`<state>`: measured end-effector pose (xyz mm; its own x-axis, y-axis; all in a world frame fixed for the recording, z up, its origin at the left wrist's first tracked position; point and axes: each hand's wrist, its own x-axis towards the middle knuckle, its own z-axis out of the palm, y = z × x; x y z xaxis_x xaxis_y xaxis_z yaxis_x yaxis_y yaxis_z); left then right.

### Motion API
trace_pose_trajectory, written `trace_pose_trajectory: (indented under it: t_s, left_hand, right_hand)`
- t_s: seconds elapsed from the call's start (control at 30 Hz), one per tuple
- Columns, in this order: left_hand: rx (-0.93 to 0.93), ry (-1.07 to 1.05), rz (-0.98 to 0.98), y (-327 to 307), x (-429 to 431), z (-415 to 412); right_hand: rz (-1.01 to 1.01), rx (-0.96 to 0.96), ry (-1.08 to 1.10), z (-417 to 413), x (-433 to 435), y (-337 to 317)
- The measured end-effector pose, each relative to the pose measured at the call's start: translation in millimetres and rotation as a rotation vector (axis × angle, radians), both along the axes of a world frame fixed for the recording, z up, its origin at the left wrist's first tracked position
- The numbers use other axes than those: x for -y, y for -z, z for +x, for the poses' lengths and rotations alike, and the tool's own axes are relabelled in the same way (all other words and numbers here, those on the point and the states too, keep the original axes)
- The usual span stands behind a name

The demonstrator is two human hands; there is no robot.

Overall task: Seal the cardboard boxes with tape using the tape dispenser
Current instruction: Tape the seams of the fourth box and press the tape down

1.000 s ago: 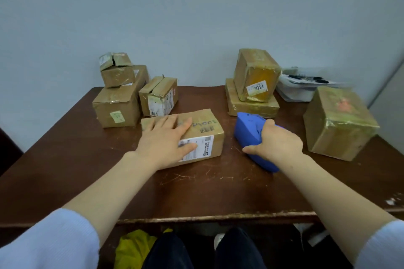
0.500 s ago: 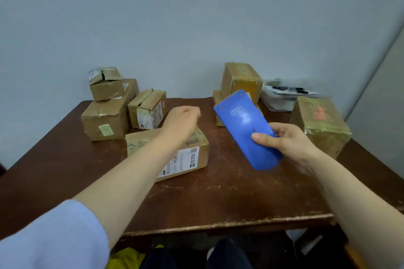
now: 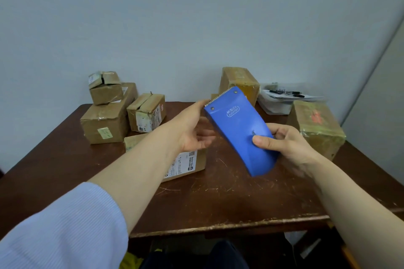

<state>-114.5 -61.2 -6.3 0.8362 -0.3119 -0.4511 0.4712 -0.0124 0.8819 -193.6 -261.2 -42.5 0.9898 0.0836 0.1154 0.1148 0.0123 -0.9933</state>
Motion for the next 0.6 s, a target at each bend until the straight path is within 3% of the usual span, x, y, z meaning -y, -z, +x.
trace_pose_trajectory:
  t_s: [0.47, 0.6]
  left_hand:
    - [-0.096, 0.104, -0.222, 5, -9, 1]
    - [-0.136, 0.048, -0.257, 6, -12, 4]
  right_hand:
    - [0.066, -0.06, -0.034, -3, -6, -5]
    - [0.065, -0.082, -0.037, -4, -8, -7]
